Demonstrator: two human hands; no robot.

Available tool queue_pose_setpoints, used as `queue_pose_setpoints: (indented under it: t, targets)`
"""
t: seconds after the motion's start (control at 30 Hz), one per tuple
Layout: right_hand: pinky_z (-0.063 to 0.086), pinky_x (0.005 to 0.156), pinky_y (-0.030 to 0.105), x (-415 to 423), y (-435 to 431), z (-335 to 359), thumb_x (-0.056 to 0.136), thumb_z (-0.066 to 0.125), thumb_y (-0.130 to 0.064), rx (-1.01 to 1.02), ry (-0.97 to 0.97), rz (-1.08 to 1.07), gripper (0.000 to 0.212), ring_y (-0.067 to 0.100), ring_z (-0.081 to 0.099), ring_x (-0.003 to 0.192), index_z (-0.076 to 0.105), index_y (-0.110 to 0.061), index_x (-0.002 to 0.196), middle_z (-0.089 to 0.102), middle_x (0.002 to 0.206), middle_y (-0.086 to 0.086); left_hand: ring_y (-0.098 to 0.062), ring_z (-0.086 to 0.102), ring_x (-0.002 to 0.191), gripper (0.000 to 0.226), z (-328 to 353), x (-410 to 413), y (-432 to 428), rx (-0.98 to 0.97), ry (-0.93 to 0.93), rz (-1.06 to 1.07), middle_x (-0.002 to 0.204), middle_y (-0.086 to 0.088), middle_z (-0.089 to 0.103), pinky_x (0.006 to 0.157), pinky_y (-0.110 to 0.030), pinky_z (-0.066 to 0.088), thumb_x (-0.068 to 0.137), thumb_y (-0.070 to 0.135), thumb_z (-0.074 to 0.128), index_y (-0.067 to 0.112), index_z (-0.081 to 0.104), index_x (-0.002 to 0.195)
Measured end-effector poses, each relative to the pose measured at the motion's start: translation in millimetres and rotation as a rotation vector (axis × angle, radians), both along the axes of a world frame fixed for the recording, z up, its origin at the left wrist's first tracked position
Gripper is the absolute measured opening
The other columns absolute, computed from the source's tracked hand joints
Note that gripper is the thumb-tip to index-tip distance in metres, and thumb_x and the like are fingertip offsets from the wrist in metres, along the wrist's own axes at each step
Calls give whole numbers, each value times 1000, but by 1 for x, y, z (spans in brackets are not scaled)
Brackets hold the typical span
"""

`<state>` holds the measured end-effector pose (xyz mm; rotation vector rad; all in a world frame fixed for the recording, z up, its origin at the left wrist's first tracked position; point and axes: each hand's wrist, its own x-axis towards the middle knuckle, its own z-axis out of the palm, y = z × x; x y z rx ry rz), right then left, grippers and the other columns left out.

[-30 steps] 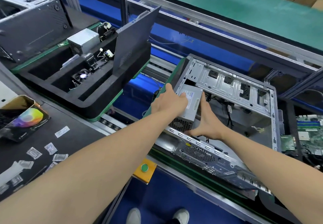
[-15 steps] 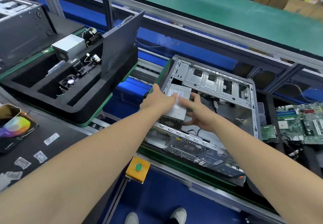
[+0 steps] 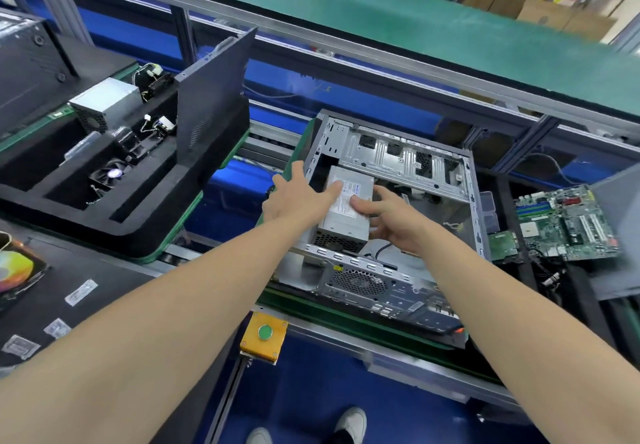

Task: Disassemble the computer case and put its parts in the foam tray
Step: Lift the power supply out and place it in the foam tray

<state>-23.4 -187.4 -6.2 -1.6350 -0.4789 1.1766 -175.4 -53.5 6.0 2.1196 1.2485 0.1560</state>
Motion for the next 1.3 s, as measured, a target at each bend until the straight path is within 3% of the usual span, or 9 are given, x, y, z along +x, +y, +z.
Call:
queue_pose_setpoints:
  t: [0.2, 0.3, 0.4, 0.47, 0.6, 0.73, 0.9, 1.13, 1.3]
  targets:
    - [63, 69, 35, 3, -16, 7, 90, 82, -28, -34, -91, -69, 47, 25, 78, 96, 65, -8, 129, 81, 110, 5, -26, 29, 151, 44, -9, 0, -15, 529, -129, -328, 155, -8, 46, 124, -44, 20, 107, 39, 30, 21, 69, 115]
    - [59, 69, 36, -1, -20, 8, 102, 69, -28, -119, -292, -174, 30, 24, 74, 93, 67, -11, 127, 79, 110, 6, -20, 57, 129, 39, -4, 4, -12, 452, -75, -478, 118, -2, 74, 125, -36, 18, 105, 25, 36, 22, 73, 119]
    - [54, 80, 38, -12, -12, 14, 84, 69, -73, -297, -444, -199, 86, 23, 67, 103, 54, -11, 142, 68, 113, 1, -24, 65, 90, 29, 1, 8, -12, 361, -9, -569, 92, 0, 74, 99, -42, 51, 100, 22, 48, 24, 73, 116]
    - [53, 79, 37, -19, -3, 20, 54, 73, -96, -399, -429, -124, 134, 23, 63, 102, 38, -14, 153, 60, 120, 5, -22, 63, 81, 19, 1, 9, -10, 337, 25, -567, 80, 5, 66, 71, -36, 52, 97, 22, 56, 23, 73, 105]
    - [49, 77, 37, -12, 5, 30, 47, 86, -87, -506, -483, -40, 163, 27, 60, 114, 12, 3, 161, 56, 137, 12, -24, 67, 88, 25, -2, 12, -1, 302, -9, -577, 89, 9, 73, 65, -28, 49, 95, 11, 60, 29, 78, 100]
    - [44, 58, 33, -9, 4, 30, 57, 92, -59, -557, -558, -31, 139, 23, 63, 97, 18, 5, 156, 63, 115, 14, -14, 65, 110, 39, -1, 10, -1, 258, -89, -588, 122, 21, 72, 81, -30, 55, 101, 14, 60, 44, 74, 121]
    - [38, 46, 22, 1, -8, 39, 37, 92, -43, -482, -525, -61, 84, 18, 53, 60, 61, -7, 106, 61, 77, 4, -11, 67, 99, 46, -5, 8, -1, 233, -244, -475, 106, 16, 72, 80, -34, 57, 94, -4, 51, 35, 70, 110]
    - [61, 79, 41, 6, -8, 75, 32, 90, -40, -357, -677, 68, 127, 25, 68, 100, 40, -27, 147, 64, 119, 1, -26, 60, 90, 34, 3, 14, -8, 177, -187, -296, 103, -6, 63, 79, -50, 57, 90, -11, 46, 18, 46, 108]
    - [52, 74, 33, 25, -24, 114, 41, 89, -34, -359, -869, 226, 117, 13, 61, 100, 44, -37, 150, 58, 120, -11, -35, 60, 100, 24, 19, 25, -6, -74, -158, -215, 117, -19, 60, 74, -39, 48, 99, 2, 41, 5, 46, 122]
